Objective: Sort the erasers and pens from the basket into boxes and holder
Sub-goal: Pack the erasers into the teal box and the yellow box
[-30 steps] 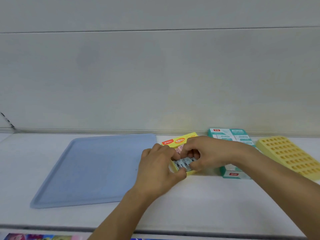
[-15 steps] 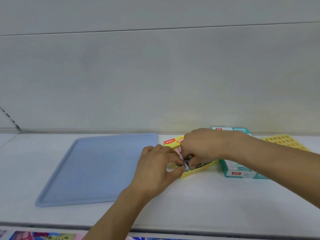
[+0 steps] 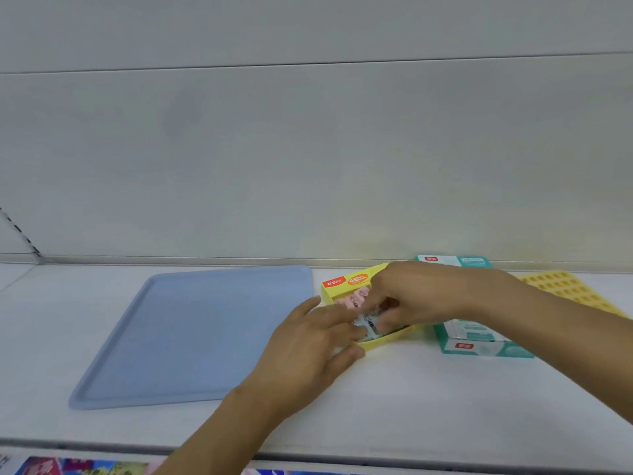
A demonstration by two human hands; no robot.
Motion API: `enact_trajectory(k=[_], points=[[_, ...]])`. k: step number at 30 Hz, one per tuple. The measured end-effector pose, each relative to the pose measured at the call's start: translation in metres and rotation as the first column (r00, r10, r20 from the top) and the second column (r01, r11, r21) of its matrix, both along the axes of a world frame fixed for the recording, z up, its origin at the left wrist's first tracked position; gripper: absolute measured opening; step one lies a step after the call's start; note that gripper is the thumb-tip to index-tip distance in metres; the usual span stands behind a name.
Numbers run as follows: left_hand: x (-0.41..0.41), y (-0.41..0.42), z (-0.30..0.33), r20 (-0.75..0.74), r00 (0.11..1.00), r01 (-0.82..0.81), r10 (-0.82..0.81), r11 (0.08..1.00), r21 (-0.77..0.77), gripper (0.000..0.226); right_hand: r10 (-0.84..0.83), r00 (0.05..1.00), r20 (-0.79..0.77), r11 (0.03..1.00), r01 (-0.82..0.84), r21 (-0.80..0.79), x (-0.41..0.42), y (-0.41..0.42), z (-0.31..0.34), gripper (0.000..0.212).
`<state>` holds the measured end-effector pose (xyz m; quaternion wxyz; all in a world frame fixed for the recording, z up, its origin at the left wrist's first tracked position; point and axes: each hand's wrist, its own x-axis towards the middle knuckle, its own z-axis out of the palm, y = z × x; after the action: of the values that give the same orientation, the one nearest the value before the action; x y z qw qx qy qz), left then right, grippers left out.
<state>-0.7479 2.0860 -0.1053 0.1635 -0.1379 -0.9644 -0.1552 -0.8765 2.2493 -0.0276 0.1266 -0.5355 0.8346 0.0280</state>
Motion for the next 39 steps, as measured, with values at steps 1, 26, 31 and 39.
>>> enact_trajectory(k=[1,26,31,39], points=[[0.004,0.003,-0.001,0.024,1.000,-0.021,0.020,0.999,0.038,0.047,-0.082,0.995,0.055,0.988,0.089,-0.126,-0.004,0.009,-0.002,0.015],[-0.024,0.019,-0.023,0.070,0.984,-0.147,0.164,0.969,-0.197,0.067,-0.378,0.919,0.113,0.917,0.388,-0.089,0.027,0.049,-0.056,0.105],[-0.027,0.017,-0.011,0.148,0.981,-0.096,0.125,0.978,-0.186,0.083,-0.365,0.929,0.060,0.924,0.369,-0.102,0.028,0.047,-0.061,0.108],[-0.034,0.021,-0.012,0.095,0.995,-0.011,0.025,0.988,-0.152,0.068,-0.405,0.898,0.173,0.880,0.435,-0.193,0.030,0.054,-0.053,0.084]])
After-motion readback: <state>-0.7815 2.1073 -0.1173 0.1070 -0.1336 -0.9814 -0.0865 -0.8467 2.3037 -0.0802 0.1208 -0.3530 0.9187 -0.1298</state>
